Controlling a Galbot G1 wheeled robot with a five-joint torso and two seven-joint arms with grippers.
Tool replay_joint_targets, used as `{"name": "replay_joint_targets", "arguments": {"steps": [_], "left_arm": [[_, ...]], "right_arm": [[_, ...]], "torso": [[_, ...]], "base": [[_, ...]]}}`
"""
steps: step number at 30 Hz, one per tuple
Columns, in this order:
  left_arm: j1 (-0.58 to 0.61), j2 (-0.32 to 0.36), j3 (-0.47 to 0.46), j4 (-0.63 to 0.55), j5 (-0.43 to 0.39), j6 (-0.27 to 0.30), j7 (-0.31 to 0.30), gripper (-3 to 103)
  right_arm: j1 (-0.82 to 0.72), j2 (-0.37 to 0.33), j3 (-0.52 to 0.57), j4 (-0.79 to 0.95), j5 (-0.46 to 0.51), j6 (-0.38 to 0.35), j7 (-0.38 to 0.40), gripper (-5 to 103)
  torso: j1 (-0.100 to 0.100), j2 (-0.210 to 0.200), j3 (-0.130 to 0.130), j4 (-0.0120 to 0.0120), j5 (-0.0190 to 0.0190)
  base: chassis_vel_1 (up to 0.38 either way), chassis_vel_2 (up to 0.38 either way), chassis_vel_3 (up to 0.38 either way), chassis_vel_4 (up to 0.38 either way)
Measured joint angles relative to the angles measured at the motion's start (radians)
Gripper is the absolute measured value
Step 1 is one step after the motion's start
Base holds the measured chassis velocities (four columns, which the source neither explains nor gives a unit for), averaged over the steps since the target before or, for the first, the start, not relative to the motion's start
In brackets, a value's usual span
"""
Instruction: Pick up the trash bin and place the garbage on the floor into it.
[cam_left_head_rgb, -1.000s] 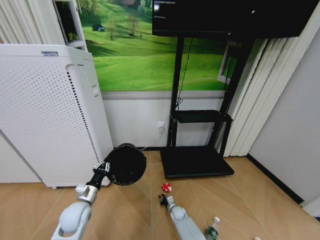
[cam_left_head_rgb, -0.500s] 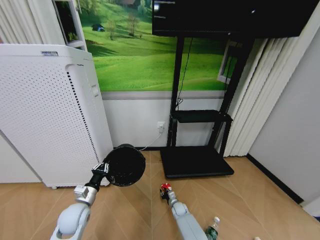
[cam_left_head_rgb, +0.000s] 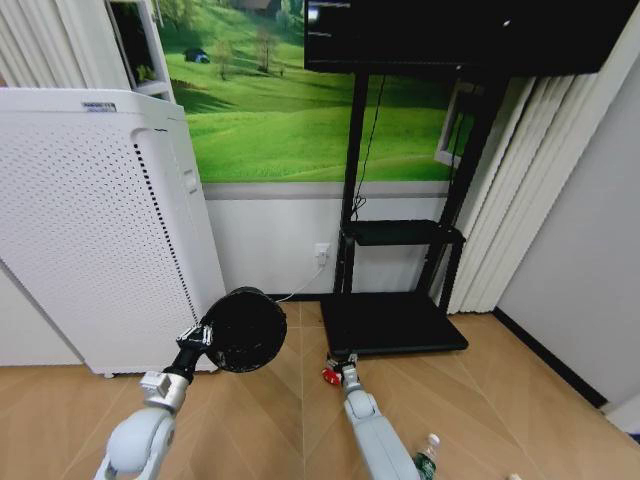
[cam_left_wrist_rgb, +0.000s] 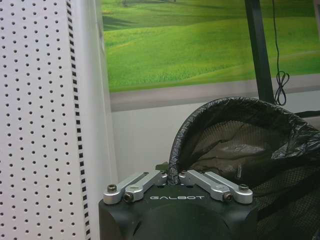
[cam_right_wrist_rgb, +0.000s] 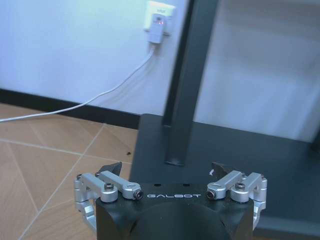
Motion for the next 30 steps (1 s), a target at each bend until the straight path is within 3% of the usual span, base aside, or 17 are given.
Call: {"name": "replay_joint_targets", "arguments": {"steps": [12, 30], "left_arm": [[0.001, -0.001, -0.019, 0.007, -0.009, -0.005, 0.011, 3], [-0.002, -0.001, -0.013, 0.007, -0.007, -0.005, 0.011, 3]], "right_arm": [[-0.064, 0.0, 0.013, 0.148, 0.119, -0.099, -0.021, 100], [-0.069, 0.0, 0.007, 0.129, 0.095, -0.075, -0.056, 100]], "torso": [[0.0, 0.0, 0.0, 0.0001, 0.0], [0.0, 0.0, 0.0, 0.0, -0.0001]], "base": [[0.0, 0.0, 0.0, 0.0], [-0.069, 0.066, 0.08, -0.061]]}}
